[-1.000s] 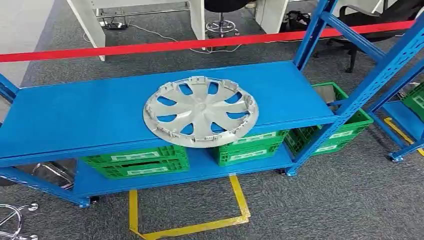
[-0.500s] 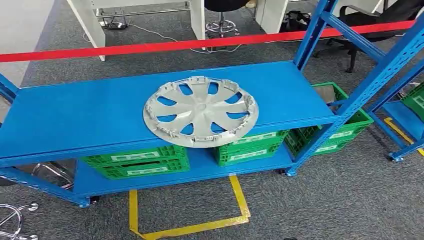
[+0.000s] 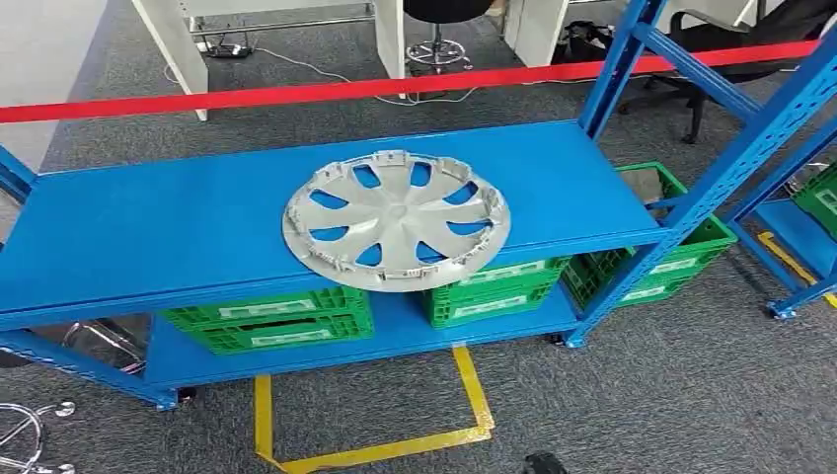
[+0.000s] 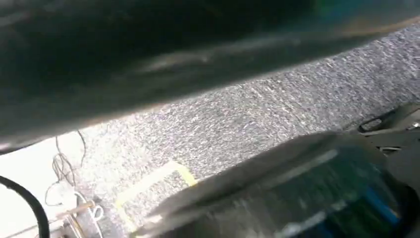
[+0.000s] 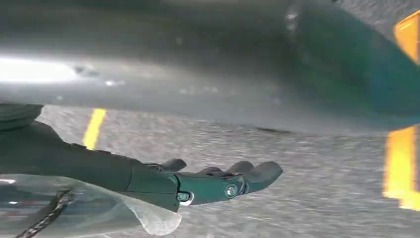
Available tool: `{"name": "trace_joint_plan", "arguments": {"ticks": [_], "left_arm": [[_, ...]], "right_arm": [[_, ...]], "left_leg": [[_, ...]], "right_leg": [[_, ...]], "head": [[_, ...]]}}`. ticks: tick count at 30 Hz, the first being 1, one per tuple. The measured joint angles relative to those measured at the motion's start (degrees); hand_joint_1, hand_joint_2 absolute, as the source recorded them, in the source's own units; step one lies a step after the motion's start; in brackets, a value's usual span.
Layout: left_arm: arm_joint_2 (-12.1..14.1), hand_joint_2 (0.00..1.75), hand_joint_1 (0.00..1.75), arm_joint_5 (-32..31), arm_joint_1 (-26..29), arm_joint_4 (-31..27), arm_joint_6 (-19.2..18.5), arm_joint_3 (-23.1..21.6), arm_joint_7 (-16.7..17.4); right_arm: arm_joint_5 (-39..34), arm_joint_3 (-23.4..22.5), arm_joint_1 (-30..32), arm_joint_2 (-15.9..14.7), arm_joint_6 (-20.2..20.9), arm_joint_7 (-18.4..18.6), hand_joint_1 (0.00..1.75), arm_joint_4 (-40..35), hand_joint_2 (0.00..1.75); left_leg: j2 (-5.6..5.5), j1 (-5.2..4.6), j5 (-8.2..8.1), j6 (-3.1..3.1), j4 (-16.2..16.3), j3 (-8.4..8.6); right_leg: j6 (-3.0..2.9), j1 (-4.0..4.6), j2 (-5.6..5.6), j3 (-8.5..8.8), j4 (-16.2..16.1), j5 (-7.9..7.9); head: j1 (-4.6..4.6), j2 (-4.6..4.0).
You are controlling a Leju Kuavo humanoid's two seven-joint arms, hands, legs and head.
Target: Take the parts from the cabinet and place them on the table.
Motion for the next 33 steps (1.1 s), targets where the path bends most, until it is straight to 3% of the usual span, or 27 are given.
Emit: {"name": "trace_joint_plan", "arguments": {"ticks": [13,20,21,27,33], "left_arm": [[-3.78,0.0,0.0,-19.89,-2.9,2.78,2.56,10.36,-1.64],[-5.22,0.0,0.0,-28.7,-4.27,4.04,3.01,13.76,-1.9],[-5.29,0.0,0.0,-29.67,-4.43,4.17,3.1,14.2,-1.94],[-5.83,0.0,0.0,-33.08,-5.09,4.65,3.23,15.47,-2.03],[-6.05,0.0,0.0,-34.16,-5.46,4.92,3.41,16.04,-2.03]], "right_arm": [[2.91,11.91,-4.53,3.3,2.65,-12.09,0.0,0.48,0.0],[6.6,19.61,-6.13,4.37,6.14,-19.68,0.0,-0.93,0.0],[7.32,20.82,-6.17,4.37,6.84,-20.71,0.0,-1.81,1.75],[10.88,26.13,-6.37,4.11,8.9,-24.39,0.0,-9.78,1.75],[15.78,28.28,-6.19,3.19,6.17,-24.56,0.0,-20.58,1.75]], "left_leg": [[0.0,0.0,0.0,0.0,0.0,0.0],[0.0,0.0,0.0,0.0,0.01,0.0],[0.0,0.0,0.01,0.01,0.01,0.0],[0.01,0.0,0.02,0.01,0.03,0.0],[0.01,0.0,0.02,0.01,0.03,0.02]], "right_leg": [[0.0,0.0,0.0,0.11,0.0,0.0],[0.0,0.0,0.0,0.31,0.0,0.0],[0.01,0.0,0.0,0.4,0.0,0.01],[0.02,0.0,0.02,0.66,0.01,0.01],[0.02,0.0,0.02,0.61,0.01,0.01]], "head": [[-0.04,0.0],[-0.02,0.0],[-0.04,0.0],[-0.04,0.0],[-0.07,0.0]]}}
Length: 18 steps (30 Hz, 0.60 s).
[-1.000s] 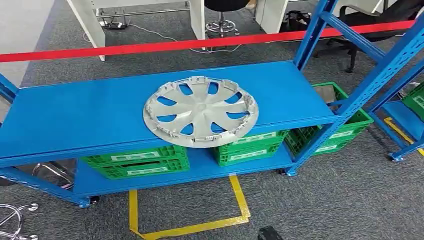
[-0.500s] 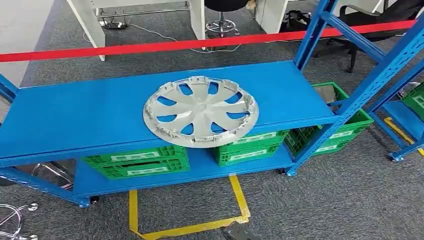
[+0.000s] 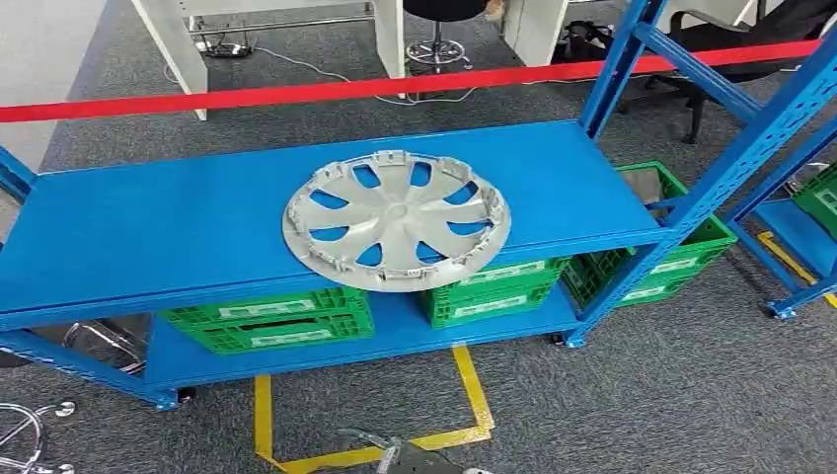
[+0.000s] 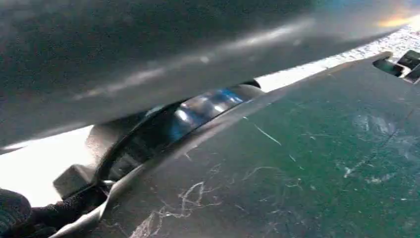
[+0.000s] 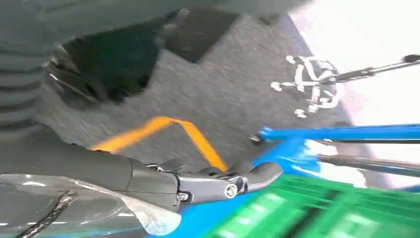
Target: Take the parts from the cabinet and place them on the table.
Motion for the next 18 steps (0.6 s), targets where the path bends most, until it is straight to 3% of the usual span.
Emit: {"name": "trace_joint_plan", "arguments": {"ticks": [7,18], "left_arm": [[-0.11,0.0,0.0,-0.31,-0.18,0.09,0.11,0.28,0.0],[-0.28,0.0,0.0,-0.59,-0.33,0.11,1.77,0.28,-1.07]], "right_arm": [[8.18,1.18,0.24,-1.01,-6.96,1.31,0.0,-11.06,1.75],[24.55,1.62,0.07,-2.75,-22.15,6.62,0.0,-21.96,1.75]], "left_leg": [[0.02,0.0,0.0,0.0,0.0,0.0],[0.02,-0.01,0.0,0.0,0.01,0.0]], "right_leg": [[0.0,0.0,0.03,-0.04,0.0,0.0],[0.0,0.0,0.03,-0.03,0.0,0.0]], "head": [[0.02,0.0],[0.0,0.0]]}}
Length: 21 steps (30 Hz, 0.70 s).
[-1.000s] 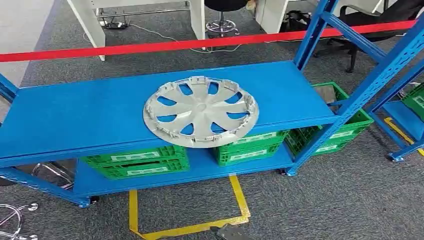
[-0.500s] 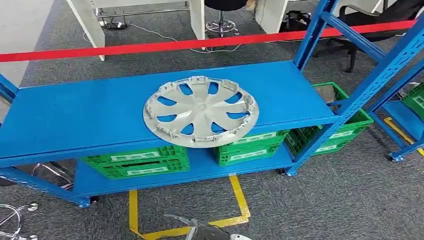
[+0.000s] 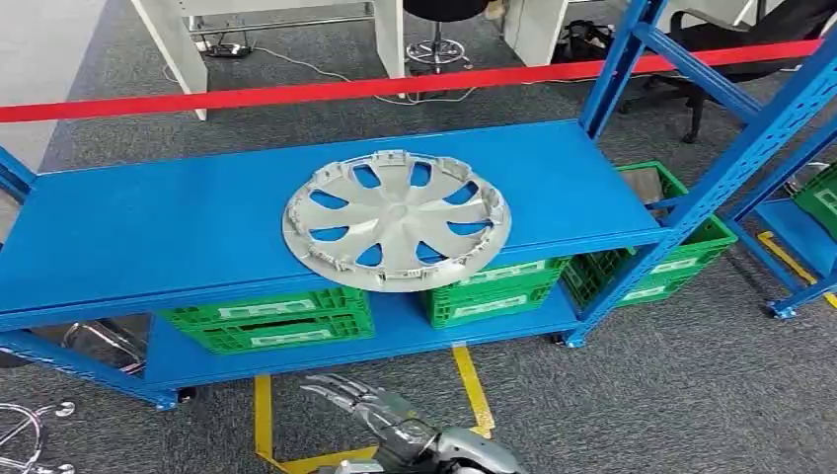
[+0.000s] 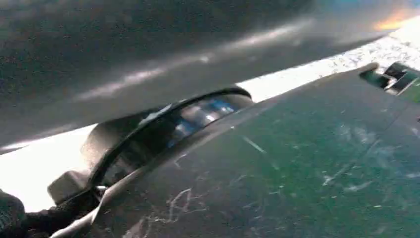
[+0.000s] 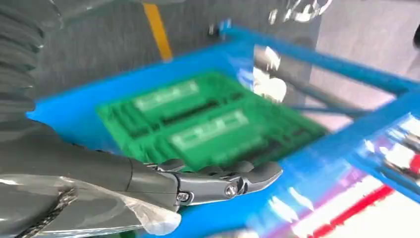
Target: Take the parts from the cabinet and place them on the table.
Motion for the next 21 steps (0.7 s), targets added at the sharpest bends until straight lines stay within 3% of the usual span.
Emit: {"name": "trace_joint_plan", "arguments": {"ticks": [8,21], "left_arm": [[-0.31,0.0,0.0,0.02,0.0,0.0,3.63,0.0,-3.52],[2.03,0.0,0.0,4.88,-1.82,0.0,17.14,1.68,-14.56]], "right_arm": [[11.58,-0.99,0.81,-0.9,-8.72,3.43,0.0,-7.3,1.75],[27.89,-7.21,3.07,0.59,-15.14,1.13,0.0,-18.64,1.75]], "left_leg": [[0.01,0.0,0.0,0.0,0.01,0.0],[0.02,0.01,0.01,0.0,0.0,0.0]], "right_leg": [[0.0,0.0,0.01,-0.14,0.0,0.0],[0.0,0.01,0.02,0.1,0.02,0.0]], "head": [[0.0,0.0],[0.02,0.0]]}}
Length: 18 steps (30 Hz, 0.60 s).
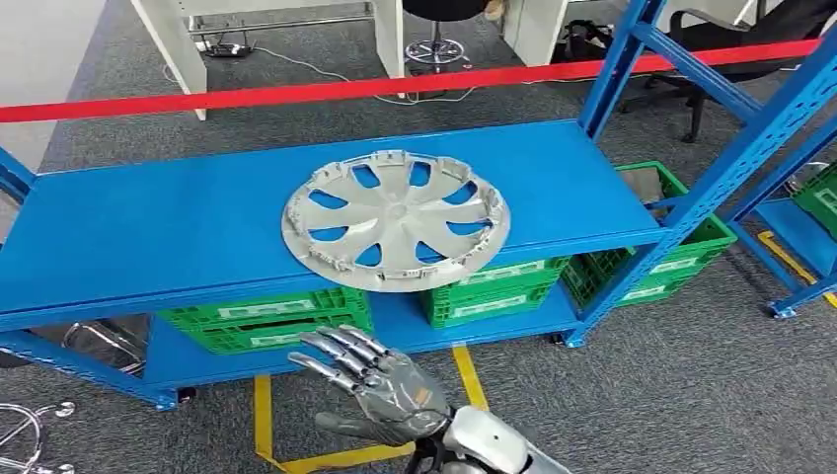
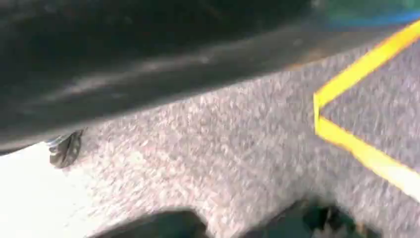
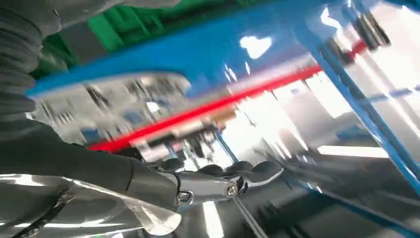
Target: Take the parts from the cabinet and place them on the table.
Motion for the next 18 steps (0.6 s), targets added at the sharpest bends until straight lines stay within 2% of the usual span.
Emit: {"name": "trace_joint_plan", "arguments": {"ticks": [8,12,18], "left_arm": [[1.7,0.0,0.0,3.01,-1.83,0.0,5.11,0.85,-3.93],[2.08,0.0,0.0,3.34,-2.11,0.0,5.02,0.85,-4.96],[2.05,0.0,0.0,2.69,-3.27,0.0,3.75,0.59,-4.94]], "right_arm": [[12.41,-2.6,-2.78,3.54,-2.21,2.1,0.0,-0.41,1.75],[16.74,-3.3,-4.69,4.76,-2.42,5.91,0.0,0.68,1.75],[20.65,-3.23,-9.74,6.27,-2.42,12.38,0.0,6.59,1.75]], "left_leg": [[0.0,0.0,0.01,0.0,0.0,0.0],[0.01,-0.01,0.01,0.0,0.0,-0.01],[0.02,-0.01,0.02,0.01,0.01,0.0]], "right_leg": [[0.0,0.0,0.0,0.02,0.01,0.0],[0.0,0.0,0.01,0.03,0.01,0.0],[0.02,0.0,0.04,0.04,0.01,0.03]], "head": [[0.0,0.0],[0.0,0.0],[0.0,0.0]]}}
